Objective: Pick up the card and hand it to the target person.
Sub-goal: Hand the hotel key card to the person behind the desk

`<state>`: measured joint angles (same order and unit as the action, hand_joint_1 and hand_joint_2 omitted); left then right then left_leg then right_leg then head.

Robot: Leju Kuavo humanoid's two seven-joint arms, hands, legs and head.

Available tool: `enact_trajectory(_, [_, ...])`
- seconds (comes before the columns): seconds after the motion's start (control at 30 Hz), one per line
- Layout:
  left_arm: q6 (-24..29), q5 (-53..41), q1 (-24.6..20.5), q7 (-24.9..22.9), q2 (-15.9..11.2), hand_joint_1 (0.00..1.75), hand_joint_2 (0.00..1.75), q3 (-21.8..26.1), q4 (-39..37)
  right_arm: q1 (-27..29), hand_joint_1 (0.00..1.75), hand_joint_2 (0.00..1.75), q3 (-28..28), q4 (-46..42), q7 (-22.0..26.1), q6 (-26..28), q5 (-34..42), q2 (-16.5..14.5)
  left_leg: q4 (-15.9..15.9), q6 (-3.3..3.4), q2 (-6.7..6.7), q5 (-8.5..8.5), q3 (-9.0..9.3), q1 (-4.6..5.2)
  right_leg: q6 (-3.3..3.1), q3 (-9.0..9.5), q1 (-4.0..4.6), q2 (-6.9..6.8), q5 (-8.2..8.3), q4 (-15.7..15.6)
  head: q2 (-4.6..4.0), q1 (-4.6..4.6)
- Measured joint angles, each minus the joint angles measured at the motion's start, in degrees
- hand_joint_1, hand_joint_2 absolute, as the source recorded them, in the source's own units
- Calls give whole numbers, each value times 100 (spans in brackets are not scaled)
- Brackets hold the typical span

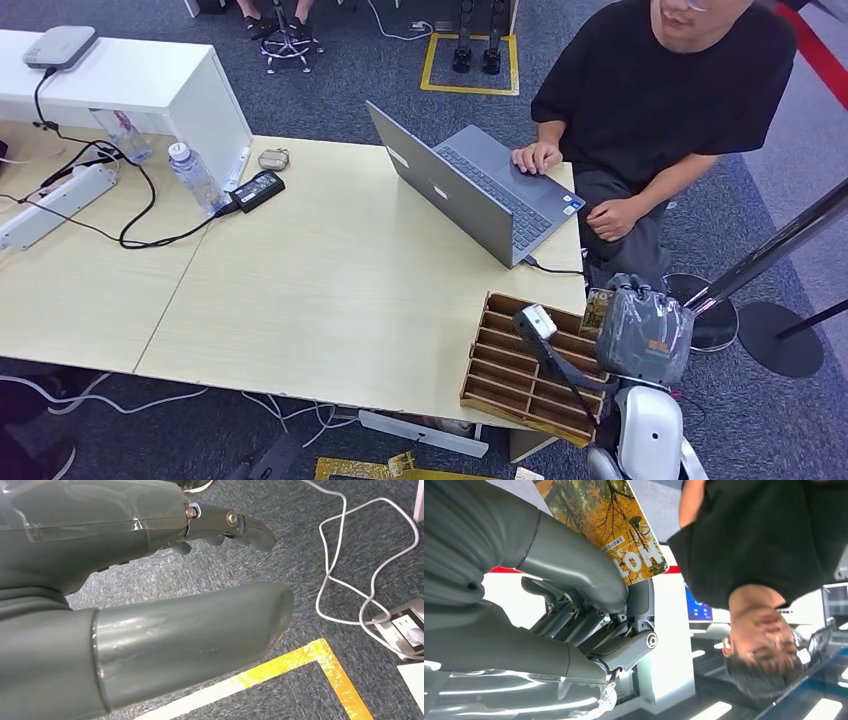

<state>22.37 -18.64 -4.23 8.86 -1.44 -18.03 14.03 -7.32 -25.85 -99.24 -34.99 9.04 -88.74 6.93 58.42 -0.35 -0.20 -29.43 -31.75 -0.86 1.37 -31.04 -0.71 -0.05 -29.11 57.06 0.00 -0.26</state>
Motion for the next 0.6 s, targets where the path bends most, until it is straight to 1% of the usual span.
enact_trajectory(0.23, [-54,-80,-51,-40,4,0,0,-2,0,-465,175,175,-7,-178,-25,-319,-2,139,1,2,0,4,0,1,3,1,-1,0,4,0,0,1])
enact_trajectory(0.37, [-96,-108,-92,-63,8,0,0,-2,0,-700,175,175,-7,-189,54,-458,-3,178,2,4,0,5,0,1,4,1,-1,0,5,0,0,1])
enact_trajectory(0.6, [-133,-150,-139,-87,28,0,0,-4,0,-973,175,175,-14,-125,175,-463,1,194,1,4,0,5,-1,1,4,1,-1,-1,5,0,0,1])
